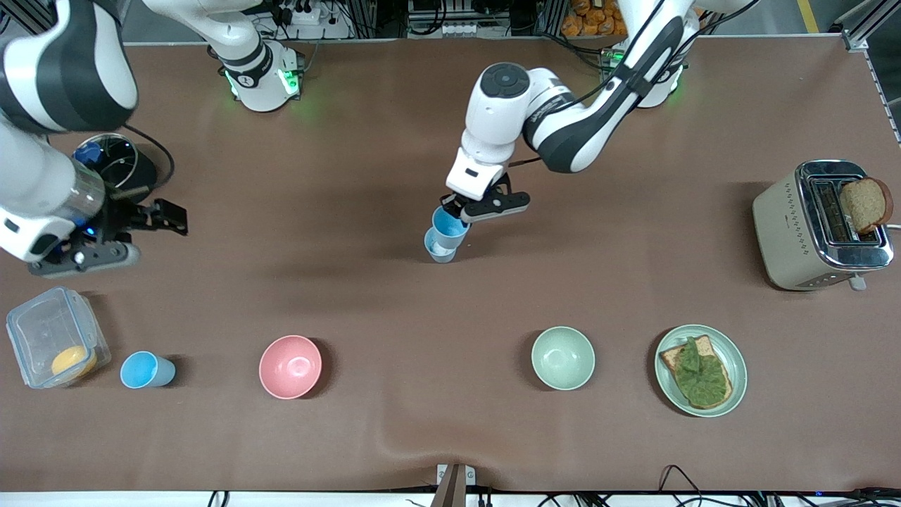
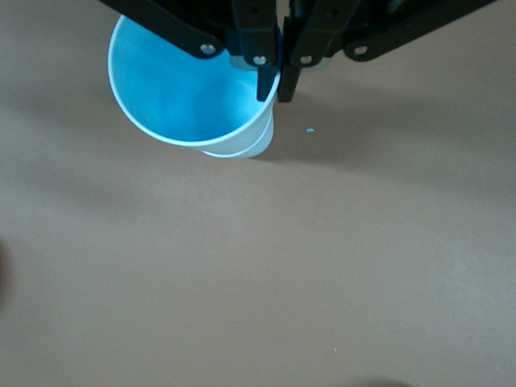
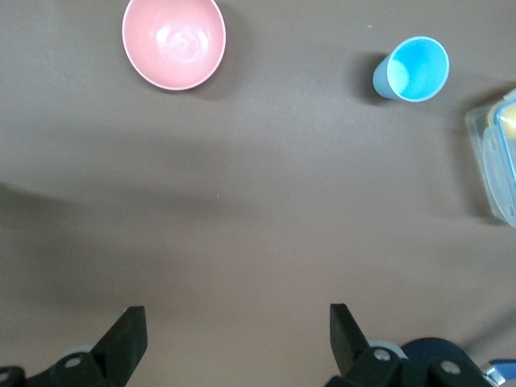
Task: Stack blue cups with both arms
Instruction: 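Lower the held blue cup into the tissue cup and open the left gripper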
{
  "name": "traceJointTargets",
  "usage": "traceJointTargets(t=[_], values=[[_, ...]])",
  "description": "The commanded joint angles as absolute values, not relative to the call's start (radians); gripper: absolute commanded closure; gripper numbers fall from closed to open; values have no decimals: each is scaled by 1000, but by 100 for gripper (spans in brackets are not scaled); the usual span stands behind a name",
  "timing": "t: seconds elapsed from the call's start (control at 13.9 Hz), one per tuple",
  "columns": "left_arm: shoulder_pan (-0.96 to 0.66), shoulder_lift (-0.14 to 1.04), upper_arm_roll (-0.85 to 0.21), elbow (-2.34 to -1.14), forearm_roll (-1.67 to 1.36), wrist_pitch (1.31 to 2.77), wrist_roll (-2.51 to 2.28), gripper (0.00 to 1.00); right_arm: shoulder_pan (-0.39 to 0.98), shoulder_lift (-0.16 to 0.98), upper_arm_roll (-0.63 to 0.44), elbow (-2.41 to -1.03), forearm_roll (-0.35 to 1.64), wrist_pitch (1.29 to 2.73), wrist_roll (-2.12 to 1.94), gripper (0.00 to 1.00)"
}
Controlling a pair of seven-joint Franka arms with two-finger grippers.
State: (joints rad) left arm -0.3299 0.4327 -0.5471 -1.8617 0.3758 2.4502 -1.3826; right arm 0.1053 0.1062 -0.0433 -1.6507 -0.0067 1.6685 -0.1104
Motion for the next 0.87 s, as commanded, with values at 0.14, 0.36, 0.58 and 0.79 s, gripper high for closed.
traceJointTargets(t=[0.14,0.36,0.58,0.79], values=[[-368,478,-537,-1801,414,2416,-1422,100,14,9,-25,-1736,2,1677,-208,0],[-377,524,-535,-1767,425,2416,-1422,100,8,-28,-25,-1735,3,1635,-213,0],[-379,541,-535,-1767,452,2415,-1459,100,11,-11,-25,-1736,3,1640,-209,0],[-380,552,-535,-1766,465,2414,-1491,1,14,3,-20,-1724,3,1663,-173,0]])
